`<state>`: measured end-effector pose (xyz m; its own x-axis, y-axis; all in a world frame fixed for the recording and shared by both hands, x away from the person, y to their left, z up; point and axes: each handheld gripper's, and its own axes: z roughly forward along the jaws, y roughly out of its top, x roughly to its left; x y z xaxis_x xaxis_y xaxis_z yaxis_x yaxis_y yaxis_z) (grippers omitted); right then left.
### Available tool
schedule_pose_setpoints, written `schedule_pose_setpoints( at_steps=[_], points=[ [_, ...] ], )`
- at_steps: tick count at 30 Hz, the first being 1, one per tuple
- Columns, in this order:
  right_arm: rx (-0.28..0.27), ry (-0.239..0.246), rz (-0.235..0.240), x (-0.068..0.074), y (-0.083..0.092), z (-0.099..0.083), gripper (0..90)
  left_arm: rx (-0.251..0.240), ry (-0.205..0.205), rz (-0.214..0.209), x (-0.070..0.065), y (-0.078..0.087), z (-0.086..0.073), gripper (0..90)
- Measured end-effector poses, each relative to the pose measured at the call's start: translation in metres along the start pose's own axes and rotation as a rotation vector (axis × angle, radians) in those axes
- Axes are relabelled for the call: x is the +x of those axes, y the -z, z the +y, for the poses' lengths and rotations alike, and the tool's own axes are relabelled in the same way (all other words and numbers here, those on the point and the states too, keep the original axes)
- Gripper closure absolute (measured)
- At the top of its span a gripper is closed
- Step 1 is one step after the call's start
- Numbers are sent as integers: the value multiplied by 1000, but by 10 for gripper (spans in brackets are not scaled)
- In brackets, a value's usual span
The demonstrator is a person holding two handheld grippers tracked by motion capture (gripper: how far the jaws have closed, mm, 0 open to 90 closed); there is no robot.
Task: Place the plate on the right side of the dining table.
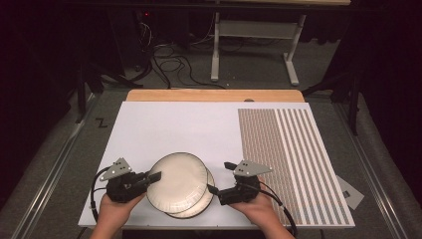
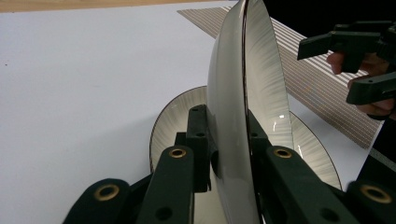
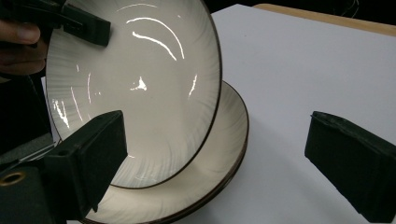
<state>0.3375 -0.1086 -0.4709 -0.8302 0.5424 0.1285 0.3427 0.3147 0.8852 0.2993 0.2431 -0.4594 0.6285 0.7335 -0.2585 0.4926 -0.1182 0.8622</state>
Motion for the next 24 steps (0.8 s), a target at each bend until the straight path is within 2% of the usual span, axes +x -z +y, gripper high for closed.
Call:
schedule_pose_setpoints(
  at_steps=[11,16,18,20,24],
  points=[
    [33,-5,48,10,-26,-2,123,1,-3,0,1,0,0,792],
    [44,-23,64,11,-37,-4,167,0,-3,-1,1,0,0,791],
    [64,-40,75,10,-42,-5,194,-2,0,-1,1,0,-1,791],
    [71,-37,74,10,-43,-6,208,-2,0,-2,1,0,-1,791],
    [87,-44,80,11,-44,-7,312,-4,-3,-4,1,1,-1,792]
  ],
)
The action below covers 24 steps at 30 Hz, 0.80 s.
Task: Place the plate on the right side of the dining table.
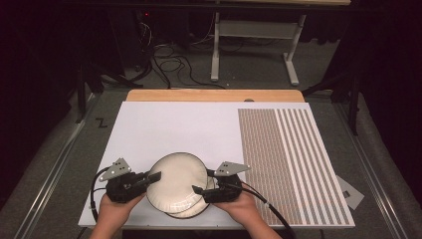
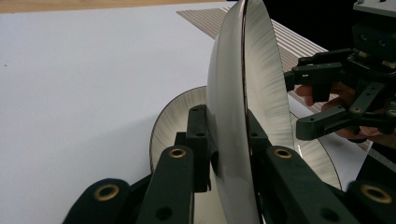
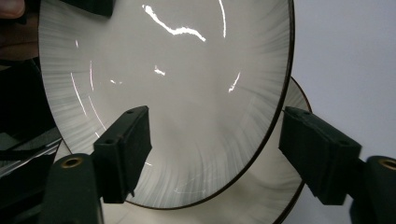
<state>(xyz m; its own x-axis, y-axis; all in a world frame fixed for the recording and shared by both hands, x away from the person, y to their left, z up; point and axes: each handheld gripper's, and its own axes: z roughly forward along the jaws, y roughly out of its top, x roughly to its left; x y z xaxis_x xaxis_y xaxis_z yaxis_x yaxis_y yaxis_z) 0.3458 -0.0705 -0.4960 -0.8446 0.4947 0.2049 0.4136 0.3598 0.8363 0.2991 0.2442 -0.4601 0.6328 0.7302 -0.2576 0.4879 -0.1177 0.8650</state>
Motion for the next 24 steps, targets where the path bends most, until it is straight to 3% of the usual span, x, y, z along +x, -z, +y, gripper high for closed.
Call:
schedule_pose_setpoints(
  at_steps=[10,24],
  points=[
    [49,-36,25,0,-9,-6,496,-7,-8,-8,-1,0,0,793],
    [48,-95,12,-6,-7,-9,694,-10,-5,-10,-1,-1,0,797]
  ],
)
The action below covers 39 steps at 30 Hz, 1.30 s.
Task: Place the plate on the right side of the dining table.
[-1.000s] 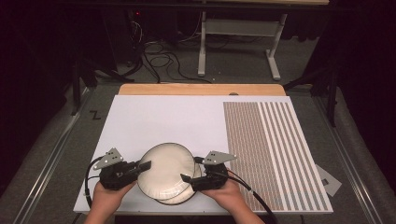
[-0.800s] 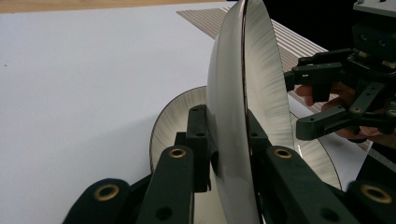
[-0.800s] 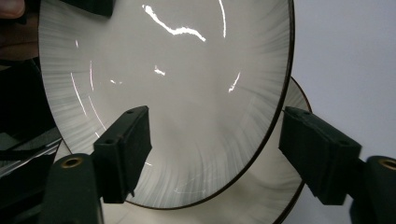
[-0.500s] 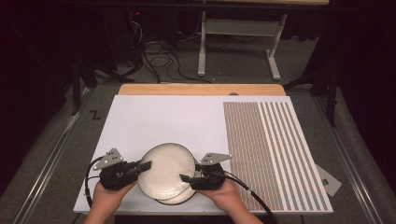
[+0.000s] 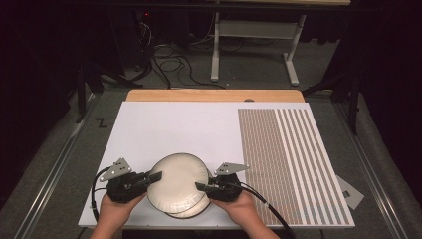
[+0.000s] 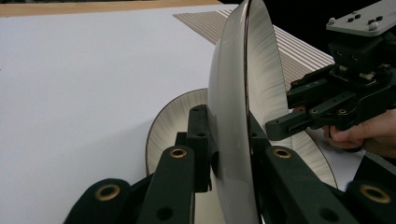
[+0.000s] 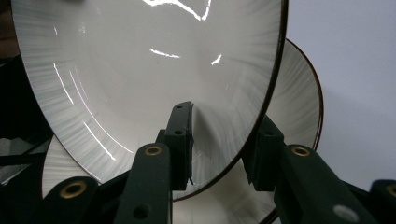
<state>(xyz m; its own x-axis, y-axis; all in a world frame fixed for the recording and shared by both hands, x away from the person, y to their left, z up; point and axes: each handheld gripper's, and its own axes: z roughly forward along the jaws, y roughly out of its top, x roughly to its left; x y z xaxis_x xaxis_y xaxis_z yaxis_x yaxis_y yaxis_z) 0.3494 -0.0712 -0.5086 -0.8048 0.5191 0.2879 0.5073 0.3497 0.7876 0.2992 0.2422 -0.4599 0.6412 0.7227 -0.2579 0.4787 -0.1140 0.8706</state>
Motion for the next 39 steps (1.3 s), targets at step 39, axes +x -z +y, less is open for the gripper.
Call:
schedule_pose_setpoints(
  at_steps=[39],
  points=[
    [-215,-1,0,0,53,22,865,-73,35,-88,-9,2,5,810]
  ],
)
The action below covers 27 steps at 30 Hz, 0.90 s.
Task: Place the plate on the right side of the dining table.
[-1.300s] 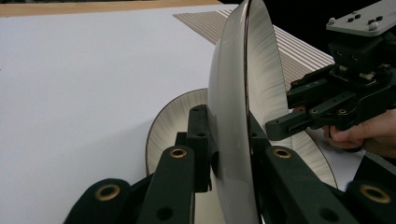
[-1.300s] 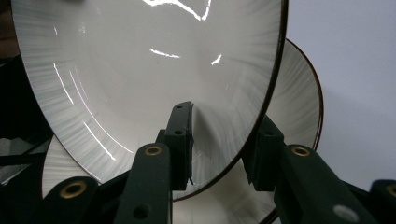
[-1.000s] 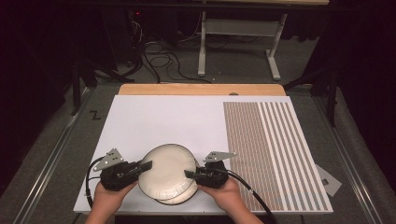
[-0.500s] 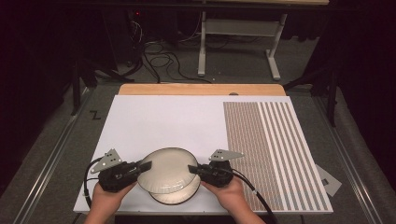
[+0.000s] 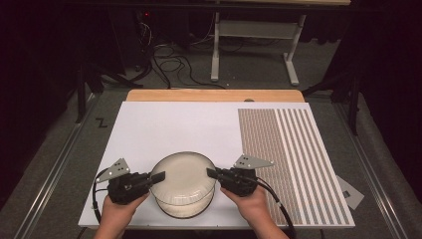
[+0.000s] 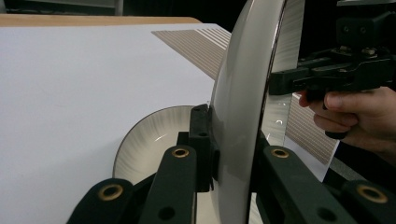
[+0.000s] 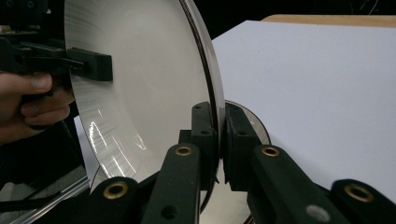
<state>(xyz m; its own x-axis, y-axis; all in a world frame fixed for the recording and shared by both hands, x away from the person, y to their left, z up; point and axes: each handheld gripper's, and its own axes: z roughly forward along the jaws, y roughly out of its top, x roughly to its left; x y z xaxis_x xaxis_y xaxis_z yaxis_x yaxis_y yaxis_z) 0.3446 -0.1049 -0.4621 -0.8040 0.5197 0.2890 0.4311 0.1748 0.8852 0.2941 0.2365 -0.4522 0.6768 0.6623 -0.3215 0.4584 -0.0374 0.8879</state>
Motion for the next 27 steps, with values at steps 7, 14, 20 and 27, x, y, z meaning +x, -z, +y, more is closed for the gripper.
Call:
schedule_pose_setpoints(
  at_steps=[7,14,20,27],
  points=[
    [-1,3,-3,0,2,0,865,-9,3,3,-1,-1,-1,809],
    [0,10,-15,-3,9,5,865,-16,5,-10,-3,-7,4,810],
    [-9,19,-21,-8,20,9,864,-24,-5,-13,-12,-17,11,809],
    [-4,23,-48,-28,47,17,864,-19,-9,-36,-23,-45,24,810]
  ],
)
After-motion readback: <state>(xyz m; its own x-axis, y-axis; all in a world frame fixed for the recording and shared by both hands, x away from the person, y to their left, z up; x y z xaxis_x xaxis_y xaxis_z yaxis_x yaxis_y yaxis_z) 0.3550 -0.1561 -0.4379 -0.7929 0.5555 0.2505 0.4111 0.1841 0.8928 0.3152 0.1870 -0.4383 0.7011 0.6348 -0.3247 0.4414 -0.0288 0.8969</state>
